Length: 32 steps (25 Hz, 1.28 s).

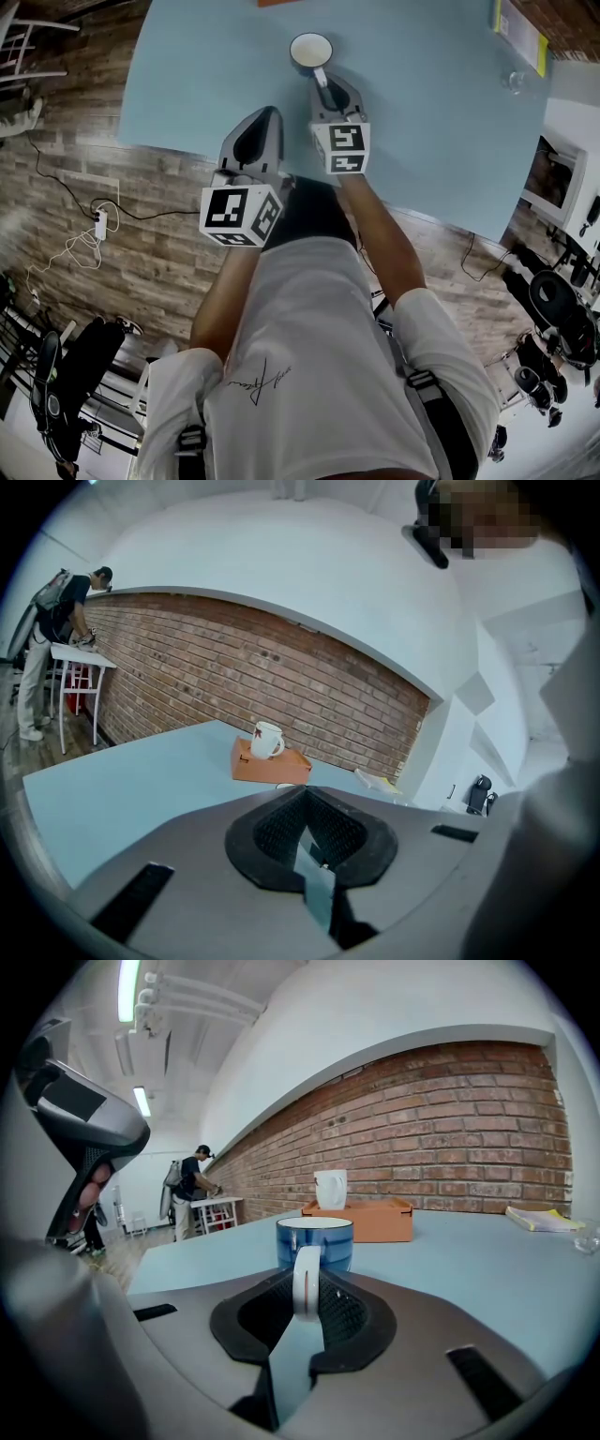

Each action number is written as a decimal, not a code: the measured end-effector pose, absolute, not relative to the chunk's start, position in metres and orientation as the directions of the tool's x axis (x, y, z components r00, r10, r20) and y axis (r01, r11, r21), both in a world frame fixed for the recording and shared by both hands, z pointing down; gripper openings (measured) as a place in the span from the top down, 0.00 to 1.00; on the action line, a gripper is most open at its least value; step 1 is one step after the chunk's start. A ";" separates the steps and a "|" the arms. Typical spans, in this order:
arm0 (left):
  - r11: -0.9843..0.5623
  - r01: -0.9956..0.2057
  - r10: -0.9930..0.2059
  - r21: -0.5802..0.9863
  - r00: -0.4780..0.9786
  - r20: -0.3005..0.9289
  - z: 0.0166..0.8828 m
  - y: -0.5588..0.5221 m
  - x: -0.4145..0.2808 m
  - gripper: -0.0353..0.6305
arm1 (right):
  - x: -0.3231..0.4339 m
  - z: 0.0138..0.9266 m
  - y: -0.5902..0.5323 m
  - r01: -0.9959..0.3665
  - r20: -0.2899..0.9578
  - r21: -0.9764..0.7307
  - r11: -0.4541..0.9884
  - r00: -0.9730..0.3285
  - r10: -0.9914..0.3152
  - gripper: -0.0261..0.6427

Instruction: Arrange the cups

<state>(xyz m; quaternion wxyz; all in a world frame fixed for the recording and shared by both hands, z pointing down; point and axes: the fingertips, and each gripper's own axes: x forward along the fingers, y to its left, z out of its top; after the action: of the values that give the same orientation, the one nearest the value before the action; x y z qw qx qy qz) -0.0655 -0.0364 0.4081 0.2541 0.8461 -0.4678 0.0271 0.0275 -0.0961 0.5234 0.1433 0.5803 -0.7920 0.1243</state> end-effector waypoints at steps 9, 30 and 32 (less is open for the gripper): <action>-0.438 -0.804 -0.783 0.403 0.561 0.269 0.400 -0.041 -0.064 0.93 | 0.035 0.507 -0.095 -0.948 0.359 -0.049 0.316 -0.312 -0.880 0.87; -0.556 -0.742 -0.721 0.373 0.654 0.226 0.369 -0.048 -0.029 0.93 | 0.078 0.444 -0.094 -0.937 0.324 -0.074 0.340 -0.346 -0.881 0.87; -0.567 -0.736 -0.715 0.370 0.663 0.221 0.364 -0.044 -0.028 0.93 | 0.080 0.433 -0.094 -0.934 0.313 -0.079 0.347 -0.354 -0.881 0.87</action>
<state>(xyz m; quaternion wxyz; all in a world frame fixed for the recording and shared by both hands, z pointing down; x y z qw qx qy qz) -0.0281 -0.0442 0.3642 0.2200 0.8849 -0.4099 0.0231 0.0802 -0.0936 0.4331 0.1081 0.5580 -0.8135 0.1230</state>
